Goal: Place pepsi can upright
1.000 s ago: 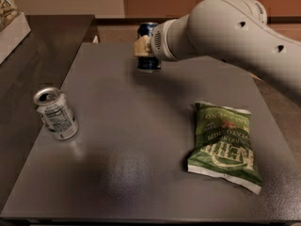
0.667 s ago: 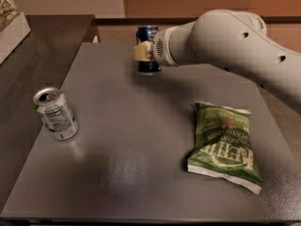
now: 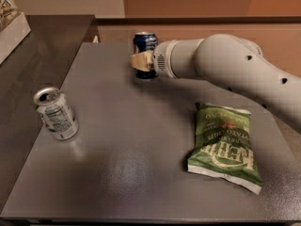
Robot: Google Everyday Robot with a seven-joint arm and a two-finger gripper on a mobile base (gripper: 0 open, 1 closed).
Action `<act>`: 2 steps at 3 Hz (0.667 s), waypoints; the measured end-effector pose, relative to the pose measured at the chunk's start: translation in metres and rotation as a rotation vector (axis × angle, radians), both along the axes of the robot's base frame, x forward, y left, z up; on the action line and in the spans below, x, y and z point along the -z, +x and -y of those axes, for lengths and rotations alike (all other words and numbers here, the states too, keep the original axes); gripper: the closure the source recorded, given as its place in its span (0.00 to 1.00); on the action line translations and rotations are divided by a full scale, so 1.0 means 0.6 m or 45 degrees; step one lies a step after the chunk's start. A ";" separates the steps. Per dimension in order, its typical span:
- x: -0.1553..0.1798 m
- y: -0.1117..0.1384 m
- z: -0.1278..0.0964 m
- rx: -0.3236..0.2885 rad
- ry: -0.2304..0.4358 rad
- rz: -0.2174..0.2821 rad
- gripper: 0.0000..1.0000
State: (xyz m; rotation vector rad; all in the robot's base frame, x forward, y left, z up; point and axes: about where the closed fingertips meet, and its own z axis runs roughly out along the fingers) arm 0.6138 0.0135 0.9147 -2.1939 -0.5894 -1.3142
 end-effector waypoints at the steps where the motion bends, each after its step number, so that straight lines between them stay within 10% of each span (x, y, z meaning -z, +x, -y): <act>1: 0.009 -0.004 -0.009 -0.037 0.005 0.055 1.00; 2: 0.017 0.004 -0.019 -0.079 -0.013 0.079 1.00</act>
Offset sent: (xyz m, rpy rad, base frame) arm 0.0090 0.0172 -0.0178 -0.0289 -0.0813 0.1022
